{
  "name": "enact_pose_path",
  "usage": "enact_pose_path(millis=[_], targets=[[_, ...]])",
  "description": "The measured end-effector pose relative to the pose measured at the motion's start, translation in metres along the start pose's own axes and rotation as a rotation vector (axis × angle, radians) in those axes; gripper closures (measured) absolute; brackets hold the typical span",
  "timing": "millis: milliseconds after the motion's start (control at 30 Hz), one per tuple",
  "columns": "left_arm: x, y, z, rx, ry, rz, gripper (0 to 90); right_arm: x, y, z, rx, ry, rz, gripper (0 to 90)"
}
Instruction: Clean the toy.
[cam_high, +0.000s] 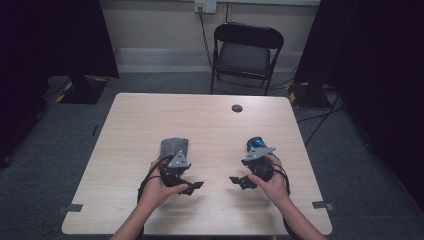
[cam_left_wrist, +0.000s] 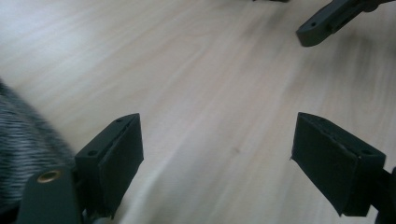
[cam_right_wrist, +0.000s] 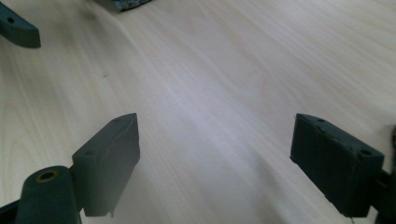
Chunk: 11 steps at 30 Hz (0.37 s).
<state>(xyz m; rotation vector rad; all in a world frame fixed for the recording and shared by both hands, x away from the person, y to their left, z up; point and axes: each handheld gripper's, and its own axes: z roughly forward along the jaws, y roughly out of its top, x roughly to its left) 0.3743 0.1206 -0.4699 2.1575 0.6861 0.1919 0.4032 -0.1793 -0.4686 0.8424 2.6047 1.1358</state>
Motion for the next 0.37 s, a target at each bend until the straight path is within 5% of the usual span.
enact_pose_path(millis=[367], targets=[[-0.022, -0.012, 0.013, 0.032, -0.058, 0.046, 16.2, 0.021, -0.017, 0.012, 0.033, 0.046, -0.039, 15.0]])
